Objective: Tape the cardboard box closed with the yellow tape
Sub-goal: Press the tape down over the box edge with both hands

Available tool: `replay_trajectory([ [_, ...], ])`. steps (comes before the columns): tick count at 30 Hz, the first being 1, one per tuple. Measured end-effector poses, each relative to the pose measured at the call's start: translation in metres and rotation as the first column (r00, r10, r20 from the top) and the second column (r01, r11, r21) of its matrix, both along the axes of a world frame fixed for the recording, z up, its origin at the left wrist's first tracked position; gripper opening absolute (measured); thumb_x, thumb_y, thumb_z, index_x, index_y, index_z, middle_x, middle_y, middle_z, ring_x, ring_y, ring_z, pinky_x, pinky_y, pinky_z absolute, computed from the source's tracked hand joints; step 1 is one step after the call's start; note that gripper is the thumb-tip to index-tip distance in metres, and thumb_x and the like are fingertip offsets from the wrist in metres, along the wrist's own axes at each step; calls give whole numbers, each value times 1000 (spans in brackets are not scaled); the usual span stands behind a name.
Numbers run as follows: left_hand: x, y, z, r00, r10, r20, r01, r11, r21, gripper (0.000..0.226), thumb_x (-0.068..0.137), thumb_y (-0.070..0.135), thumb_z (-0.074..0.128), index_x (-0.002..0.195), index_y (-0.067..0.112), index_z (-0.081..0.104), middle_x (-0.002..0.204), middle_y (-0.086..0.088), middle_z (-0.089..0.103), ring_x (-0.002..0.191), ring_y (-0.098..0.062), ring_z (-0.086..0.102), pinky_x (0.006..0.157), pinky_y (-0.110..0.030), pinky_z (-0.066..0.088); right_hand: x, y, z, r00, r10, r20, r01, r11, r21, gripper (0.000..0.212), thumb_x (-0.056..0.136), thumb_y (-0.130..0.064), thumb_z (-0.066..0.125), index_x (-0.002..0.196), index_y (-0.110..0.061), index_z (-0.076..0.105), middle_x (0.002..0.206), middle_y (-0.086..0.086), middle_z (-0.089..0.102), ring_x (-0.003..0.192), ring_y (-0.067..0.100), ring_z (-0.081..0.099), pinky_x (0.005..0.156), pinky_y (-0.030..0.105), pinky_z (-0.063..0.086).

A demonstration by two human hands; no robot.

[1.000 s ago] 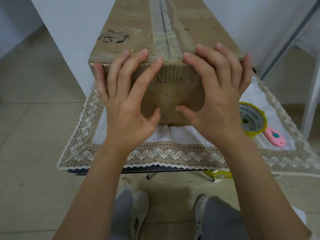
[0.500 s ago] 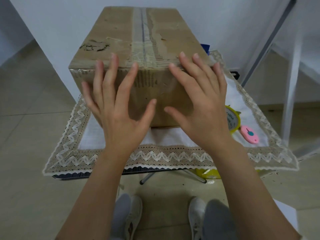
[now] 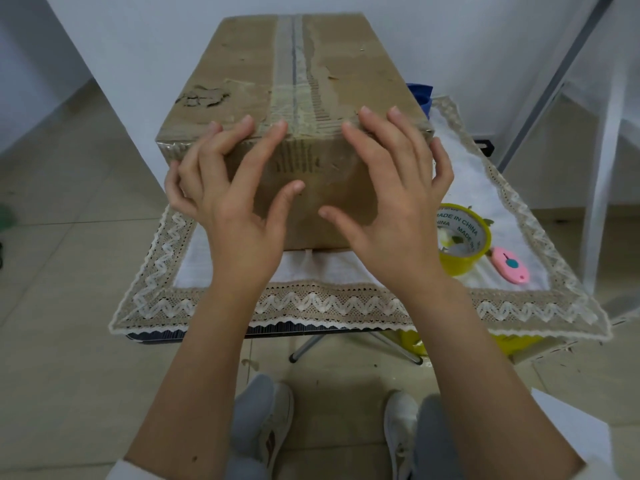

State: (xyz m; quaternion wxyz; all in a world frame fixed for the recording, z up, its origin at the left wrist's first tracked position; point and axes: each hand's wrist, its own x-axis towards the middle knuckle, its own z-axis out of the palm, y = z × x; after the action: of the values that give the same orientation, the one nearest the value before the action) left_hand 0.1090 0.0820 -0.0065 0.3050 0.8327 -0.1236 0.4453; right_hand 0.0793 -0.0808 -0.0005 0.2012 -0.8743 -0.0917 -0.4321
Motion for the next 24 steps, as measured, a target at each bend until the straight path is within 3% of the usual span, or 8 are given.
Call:
replay_trajectory([
  [8,-2,6,4,999,-30,-42,29,999,-16,40,87,36,70,126,38,61,133,7,53,133,-15,33,113,-65,9,9,25,-10,994,-113,-1,113,991,77,91,62,-62,78,141,-27,47,150,0,41,146,21,24,114,60,14],
  [13,2,9,1,999,-32,-15,32,999,16,40,87,37,72,126,36,63,132,4,55,129,-19,38,105,-67,23,14,27,-13,987,-153,43,149,986,79,91,58,-58,82,136,-27,48,147,0,43,144,21,26,109,63,26],
  [24,-1,7,6,998,-15,-56,14,1000,-12,42,84,31,72,123,42,62,130,11,55,130,-16,40,109,-63,19,5,12,-7,996,-86,-10,86,996,23,82,66,-31,84,140,-27,49,149,0,43,143,19,26,107,60,29],
])
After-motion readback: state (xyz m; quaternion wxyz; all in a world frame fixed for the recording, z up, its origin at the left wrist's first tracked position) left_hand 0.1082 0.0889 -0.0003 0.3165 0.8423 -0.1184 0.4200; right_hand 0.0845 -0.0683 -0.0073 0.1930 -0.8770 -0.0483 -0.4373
